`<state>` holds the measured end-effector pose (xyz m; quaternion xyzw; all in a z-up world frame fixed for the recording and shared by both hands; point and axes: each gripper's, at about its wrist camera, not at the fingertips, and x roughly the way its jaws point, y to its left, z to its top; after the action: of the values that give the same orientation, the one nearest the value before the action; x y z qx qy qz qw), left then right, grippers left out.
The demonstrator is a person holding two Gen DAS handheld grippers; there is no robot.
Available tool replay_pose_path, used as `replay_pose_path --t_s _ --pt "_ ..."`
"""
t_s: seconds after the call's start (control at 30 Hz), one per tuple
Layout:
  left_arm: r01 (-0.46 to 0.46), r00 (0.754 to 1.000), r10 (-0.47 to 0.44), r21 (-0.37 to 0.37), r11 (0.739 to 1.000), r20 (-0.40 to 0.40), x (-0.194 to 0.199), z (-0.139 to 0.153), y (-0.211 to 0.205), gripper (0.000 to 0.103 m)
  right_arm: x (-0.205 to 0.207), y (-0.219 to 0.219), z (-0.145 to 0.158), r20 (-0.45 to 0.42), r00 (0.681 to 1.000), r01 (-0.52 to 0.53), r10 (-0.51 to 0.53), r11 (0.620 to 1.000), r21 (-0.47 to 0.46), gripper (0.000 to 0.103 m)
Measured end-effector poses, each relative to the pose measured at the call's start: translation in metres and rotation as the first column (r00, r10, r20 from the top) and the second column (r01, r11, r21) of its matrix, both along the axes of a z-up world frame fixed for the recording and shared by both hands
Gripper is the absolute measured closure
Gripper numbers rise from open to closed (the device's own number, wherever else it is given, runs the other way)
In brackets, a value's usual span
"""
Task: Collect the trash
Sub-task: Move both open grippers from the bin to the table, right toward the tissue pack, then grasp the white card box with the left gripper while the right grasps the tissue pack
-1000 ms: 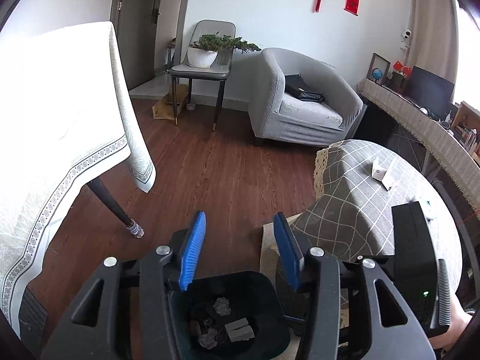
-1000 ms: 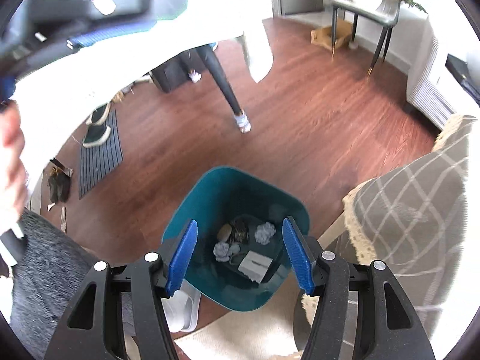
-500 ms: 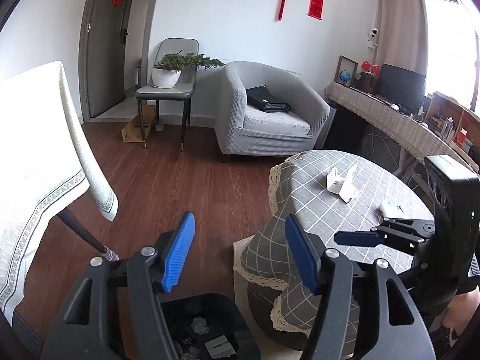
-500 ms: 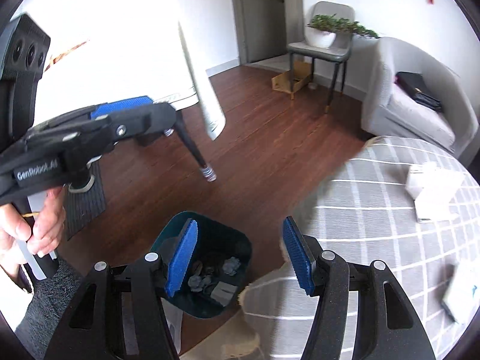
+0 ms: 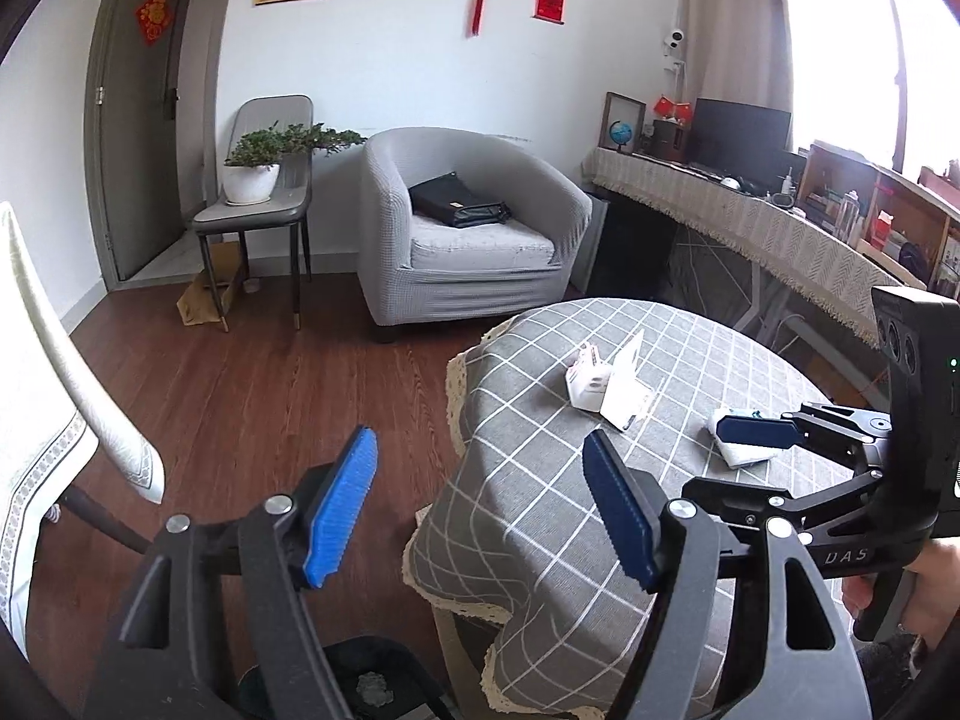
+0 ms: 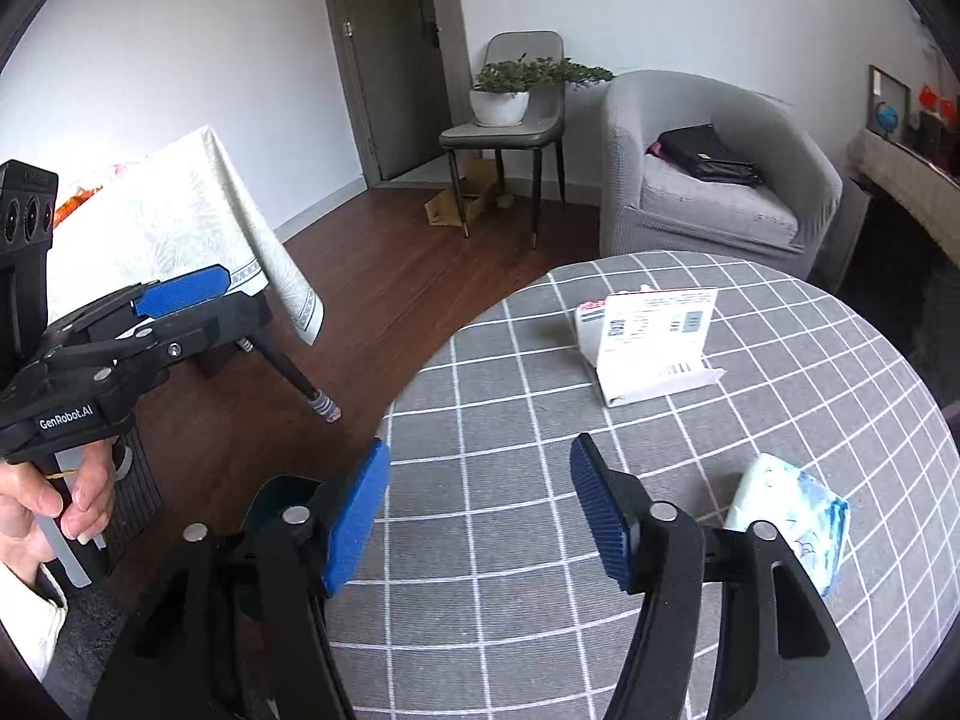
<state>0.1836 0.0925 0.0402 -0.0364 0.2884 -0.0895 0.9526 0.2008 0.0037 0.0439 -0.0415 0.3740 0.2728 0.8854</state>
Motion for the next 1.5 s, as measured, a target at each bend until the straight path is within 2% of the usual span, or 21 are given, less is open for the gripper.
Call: replay_pose_path --t_s 0.17,0.3,0.57,0.7,0.83,0.93,1.03,1.23,1.3,1.37,1.5 --pt "0.064 0.998 -0.064 0.035 0.997 -0.015 0.028 -0.002 -0.025 0.028 0.01 -0.034 0.003 0.041 0.994 0.099 -0.098 0.995 -0.024 0.026" --pt "0.128 0.991 -0.126 0.051 0.991 -0.044 0.052 -0.006 -0.043 0.028 0.022 -0.061 0.0 0.01 0.986 0.169 -0.169 0.986 0.011 0.023" --pt "0.256 0.963 -0.245 0.099 0.962 -0.108 0.087 -0.023 -0.089 0.029 0.034 -0.098 -0.015 -0.035 0.964 0.265 -0.265 0.964 0.005 0.023" --pt "0.292 0.952 -0.28 0.095 0.952 -0.125 0.101 -0.032 -0.104 0.032 0.04 -0.119 -0.017 -0.064 0.952 0.301 -0.298 0.952 0.049 0.023" --pt "0.293 0.948 -0.281 0.068 0.954 -0.148 0.121 -0.043 -0.109 0.036 0.044 -0.131 -0.023 -0.093 0.946 0.318 -0.311 0.946 0.069 0.023" --pt "0.311 0.941 -0.302 0.039 0.95 -0.152 0.13 -0.045 -0.111 0.044 0.044 -0.134 -0.024 -0.101 0.944 0.321 -0.313 0.944 0.071 0.023" --pt "0.321 0.936 -0.306 0.067 0.945 -0.172 0.138 -0.048 -0.12 0.052 0.043 -0.135 -0.024 -0.1 0.945 0.318 -0.311 0.945 0.073 0.023" --pt "0.324 0.926 -0.3 0.074 0.943 -0.231 0.153 -0.061 -0.132 0.072 0.042 -0.14 -0.028 -0.123 0.941 0.327 -0.317 0.942 0.075 0.023" --pt "0.325 0.92 -0.3 0.065 0.943 -0.25 0.156 -0.064 -0.135 0.094 0.042 -0.142 -0.028 -0.124 0.939 0.331 -0.321 0.941 0.069 0.023" --pt "0.307 0.928 -0.28 0.077 0.949 -0.245 0.155 -0.064 -0.137 0.101 0.042 -0.143 -0.029 -0.121 0.935 0.341 -0.333 0.939 0.05 0.023" --pt "0.262 0.942 -0.235 0.086 0.961 -0.238 0.15 -0.059 -0.138 0.101 0.042 -0.139 -0.03 -0.136 0.934 0.339 -0.331 0.94 0.041 0.023"
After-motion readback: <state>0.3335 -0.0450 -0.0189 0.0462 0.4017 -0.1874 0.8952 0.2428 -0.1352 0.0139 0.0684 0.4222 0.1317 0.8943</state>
